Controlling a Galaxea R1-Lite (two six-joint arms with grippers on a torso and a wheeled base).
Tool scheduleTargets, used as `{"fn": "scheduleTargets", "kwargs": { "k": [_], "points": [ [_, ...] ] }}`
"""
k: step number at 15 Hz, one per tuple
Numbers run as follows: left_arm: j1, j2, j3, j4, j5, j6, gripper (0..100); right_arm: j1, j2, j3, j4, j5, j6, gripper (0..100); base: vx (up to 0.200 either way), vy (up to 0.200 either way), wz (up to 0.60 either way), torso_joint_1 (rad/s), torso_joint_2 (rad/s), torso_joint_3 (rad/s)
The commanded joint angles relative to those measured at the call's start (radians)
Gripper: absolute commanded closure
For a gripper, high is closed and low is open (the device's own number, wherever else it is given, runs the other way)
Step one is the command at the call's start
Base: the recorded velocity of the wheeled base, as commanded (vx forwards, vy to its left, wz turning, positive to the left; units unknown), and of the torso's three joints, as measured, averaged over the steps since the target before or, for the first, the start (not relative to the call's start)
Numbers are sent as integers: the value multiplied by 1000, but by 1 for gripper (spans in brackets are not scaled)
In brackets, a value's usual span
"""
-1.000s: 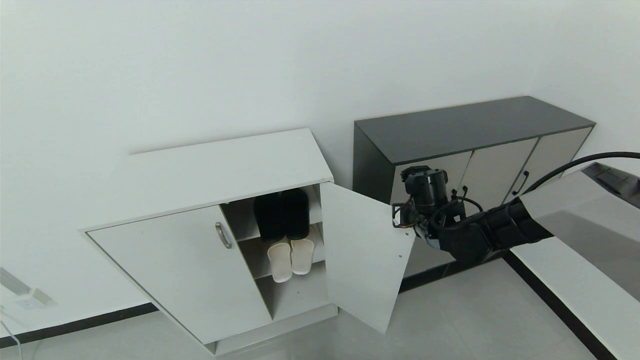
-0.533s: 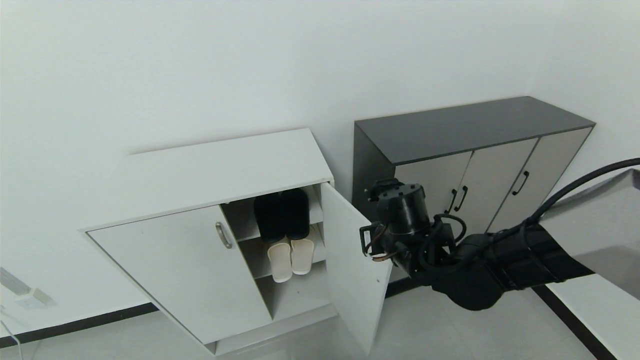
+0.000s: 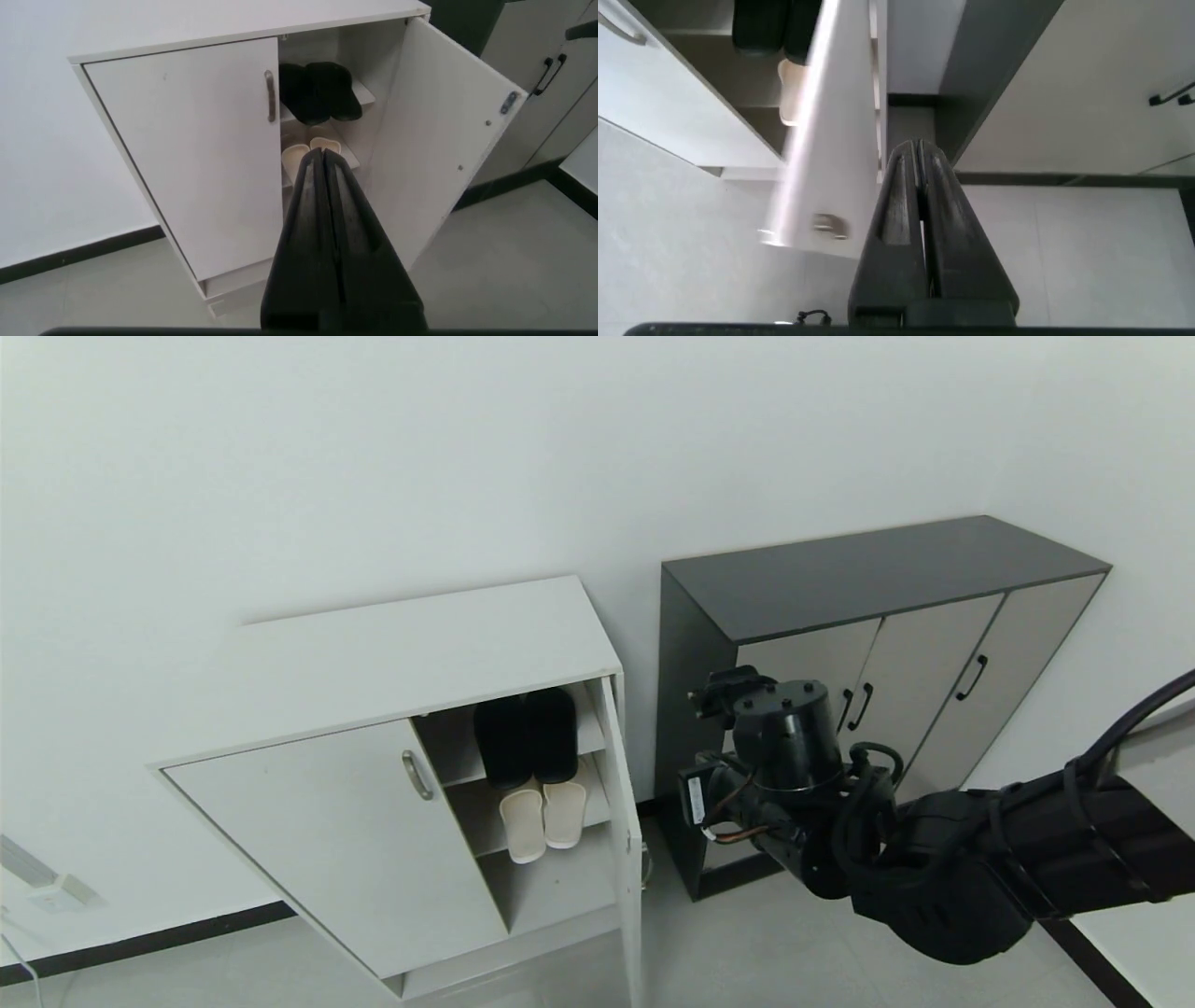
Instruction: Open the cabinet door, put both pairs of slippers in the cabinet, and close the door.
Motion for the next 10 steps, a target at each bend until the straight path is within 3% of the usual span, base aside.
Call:
{"fn": "scheduleTargets", "kwargs": {
  "k": [1,4,10],
  "points": [
    [-1,0,0,0,1,0,100,0,-4,4,-9,-1,-1,100,0,0,0,0,0,0],
    [1,0,0,0,1,0,100,0,4,20,-16,1,2,100,0,0,0,0,0,0],
    [-1,0,0,0,-1,3,100,-9,14,36,-50,9,1,100,0,0,600,4,2,2]
  ]
}}
